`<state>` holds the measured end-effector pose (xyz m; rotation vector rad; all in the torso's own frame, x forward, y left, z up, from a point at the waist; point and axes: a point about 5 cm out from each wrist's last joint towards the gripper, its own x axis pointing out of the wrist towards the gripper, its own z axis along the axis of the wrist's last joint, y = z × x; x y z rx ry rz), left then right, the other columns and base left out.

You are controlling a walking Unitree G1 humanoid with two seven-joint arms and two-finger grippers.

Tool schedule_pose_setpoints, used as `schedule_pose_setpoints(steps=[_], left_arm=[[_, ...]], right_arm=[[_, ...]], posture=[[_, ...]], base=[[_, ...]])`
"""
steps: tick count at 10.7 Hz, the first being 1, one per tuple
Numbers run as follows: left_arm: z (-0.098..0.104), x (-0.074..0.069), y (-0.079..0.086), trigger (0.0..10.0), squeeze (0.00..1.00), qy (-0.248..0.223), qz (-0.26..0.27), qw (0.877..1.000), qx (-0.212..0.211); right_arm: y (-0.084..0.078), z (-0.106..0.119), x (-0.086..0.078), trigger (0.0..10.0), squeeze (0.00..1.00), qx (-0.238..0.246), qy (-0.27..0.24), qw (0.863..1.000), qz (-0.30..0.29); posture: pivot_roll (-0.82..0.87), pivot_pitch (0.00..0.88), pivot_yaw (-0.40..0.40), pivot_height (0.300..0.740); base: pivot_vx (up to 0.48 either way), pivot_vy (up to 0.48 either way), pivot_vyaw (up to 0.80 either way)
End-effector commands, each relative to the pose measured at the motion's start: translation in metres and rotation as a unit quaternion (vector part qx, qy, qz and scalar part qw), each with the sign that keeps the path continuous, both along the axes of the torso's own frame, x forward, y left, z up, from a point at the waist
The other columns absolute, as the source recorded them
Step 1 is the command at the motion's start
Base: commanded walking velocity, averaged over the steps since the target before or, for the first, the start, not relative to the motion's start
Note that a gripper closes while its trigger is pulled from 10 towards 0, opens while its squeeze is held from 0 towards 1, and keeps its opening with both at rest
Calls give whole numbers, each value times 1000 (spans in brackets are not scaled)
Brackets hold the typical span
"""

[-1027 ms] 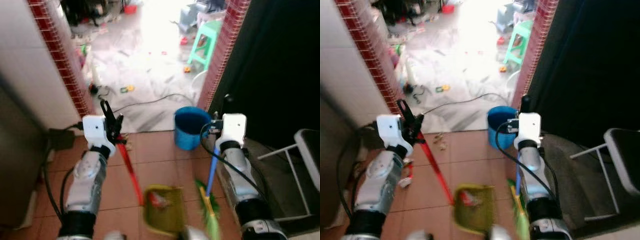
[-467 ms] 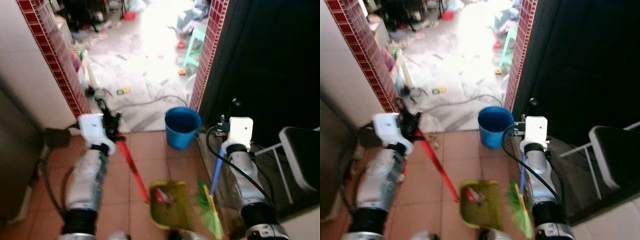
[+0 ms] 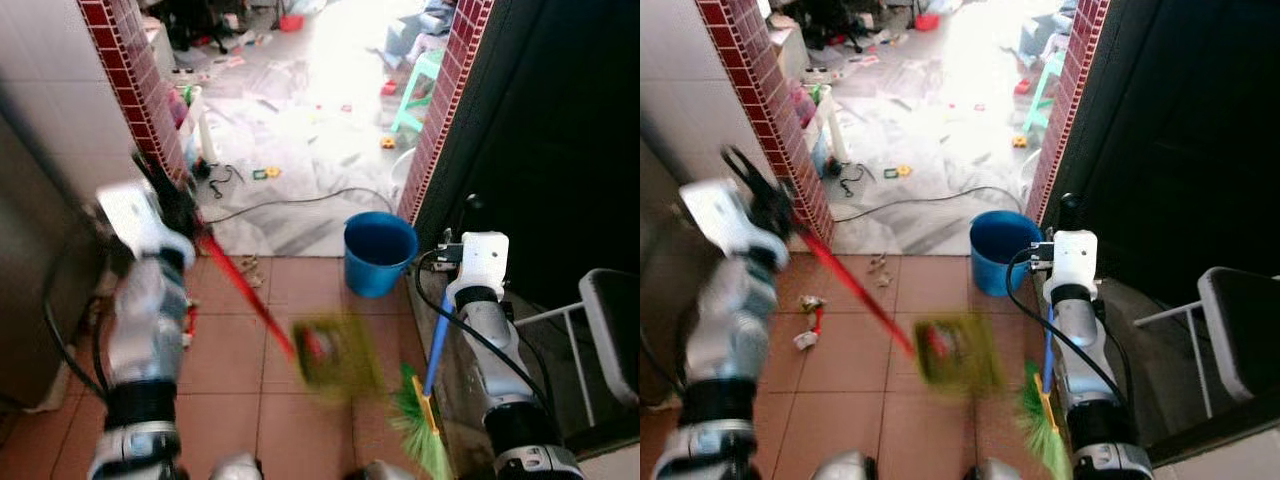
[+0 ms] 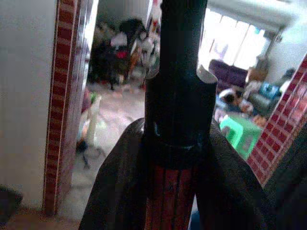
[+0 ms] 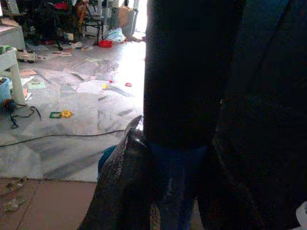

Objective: Sweep floor

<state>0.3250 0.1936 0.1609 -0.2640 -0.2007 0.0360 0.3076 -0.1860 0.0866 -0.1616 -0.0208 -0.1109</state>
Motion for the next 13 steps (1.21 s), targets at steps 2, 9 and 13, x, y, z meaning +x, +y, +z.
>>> schedule_pose_setpoints(steps=[2,9,13], left_arm=[[53,6,3,10000,0,-96,6,995,-27],[69,13,1,10000,0,-123,3,992,-39],[81,13,0,10000,0,-139,-1,989,-47]], right_arm=[[1,5,5,10000,0,-7,-7,1000,8],[1,4,5,10000,0,-8,-6,1000,7],[1,4,5,10000,0,-11,-5,1000,8]], posture=[[-54,0,-32,740],[-59,0,-27,740],[-57,0,-28,740]], base=[[0,0,0],[336,0,-57],[480,0,0]])
